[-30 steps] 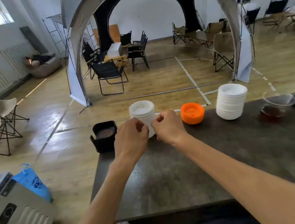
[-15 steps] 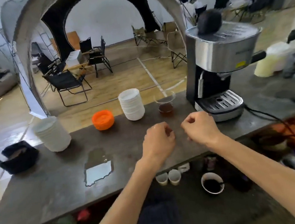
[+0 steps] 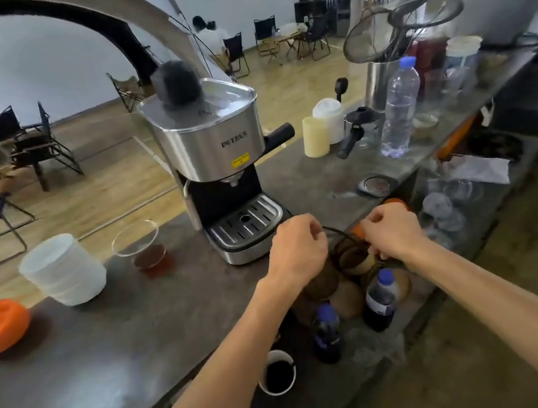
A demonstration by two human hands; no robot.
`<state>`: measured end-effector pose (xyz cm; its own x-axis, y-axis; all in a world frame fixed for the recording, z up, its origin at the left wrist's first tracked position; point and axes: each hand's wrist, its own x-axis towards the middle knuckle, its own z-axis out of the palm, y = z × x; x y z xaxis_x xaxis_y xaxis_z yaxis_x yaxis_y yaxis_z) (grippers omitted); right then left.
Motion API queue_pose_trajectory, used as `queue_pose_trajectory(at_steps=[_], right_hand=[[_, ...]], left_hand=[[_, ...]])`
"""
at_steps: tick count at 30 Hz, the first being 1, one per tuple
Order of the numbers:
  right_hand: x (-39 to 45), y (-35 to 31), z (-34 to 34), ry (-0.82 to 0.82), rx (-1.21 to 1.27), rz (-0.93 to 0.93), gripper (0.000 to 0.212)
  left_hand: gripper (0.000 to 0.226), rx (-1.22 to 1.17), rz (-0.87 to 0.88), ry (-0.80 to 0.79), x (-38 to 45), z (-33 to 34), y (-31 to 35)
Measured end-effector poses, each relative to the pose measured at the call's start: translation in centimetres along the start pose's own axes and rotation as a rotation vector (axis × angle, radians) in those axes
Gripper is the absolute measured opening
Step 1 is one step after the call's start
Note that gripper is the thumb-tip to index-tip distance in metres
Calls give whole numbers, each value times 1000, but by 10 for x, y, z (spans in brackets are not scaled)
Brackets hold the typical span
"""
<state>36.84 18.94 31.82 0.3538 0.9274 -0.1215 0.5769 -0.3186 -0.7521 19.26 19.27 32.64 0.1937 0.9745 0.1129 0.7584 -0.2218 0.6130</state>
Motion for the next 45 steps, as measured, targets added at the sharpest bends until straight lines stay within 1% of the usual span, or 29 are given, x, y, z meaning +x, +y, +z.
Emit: queue_pose_trajectory(at_steps=[2,4,7,10,13,14,16,17,19,20,21,23,24,26,28,30,32,36,41,43,45], right_hand=[[28,14,-19,18,5,18,26],[58,29,-33,49,3,20,23],[99,50,-46,46,19,27,15],[136,62,-55,7,-21,-16,13],[167,66,-57,2,-33,-61,16],[176,67,-56,-17,-36,-67,18],[189,68,-54,-78,-10,-66,21],[195,68,-53,-105,13,-57,19],[203,68,-52,-129,24,-43,13],[207,70,-50,-139,17,-41,8],[209,70,-50,-149,17,-43,6],[212,72,-53,-167,71,-42,10],[211,72,-57,-173,128,-40,12],[199,69,-66,-181,266,-63,11],[180,64,-71,-187,347,-110,10],[158,53,-68,-219,376,-163,9],[135,39,-58,-266,381,-216,8],[89,8,-21,-343,303,-319,4],[7,-32,46,-476,346,-362,5],[-35,-49,76,-540,383,-365,7],[-81,-68,107,-614,424,-350,7]], left_hand=[[16,-8,1,-7,25,18,18],[16,-13,-19,-7,51,38,33],[17,-55,-104,-22,87,69,54],[21,-124,-249,-72,119,100,69],[4,-295,-452,-68,145,125,79],[5,-333,-511,-38,153,132,81],[22,-386,-588,17,164,144,80],[24,-399,-610,41,169,149,78],[11,-417,-629,66,174,153,74],[12,-432,-632,69,174,155,72],[15,-459,-626,70,174,155,71],[28,-545,-605,59,168,153,69],[29,-601,-584,60,164,150,69],[27,-677,-521,73,151,141,68],[35,-670,-429,61,137,127,69],[47,-550,-336,75,122,112,69],[47,-443,-284,112,106,96,64],[34,-508,-337,116,59,62,33],[19,-636,-397,308,-36,11,-23],[15,-617,-401,381,-79,-16,-46],[20,-559,-432,465,-121,-45,-72]])
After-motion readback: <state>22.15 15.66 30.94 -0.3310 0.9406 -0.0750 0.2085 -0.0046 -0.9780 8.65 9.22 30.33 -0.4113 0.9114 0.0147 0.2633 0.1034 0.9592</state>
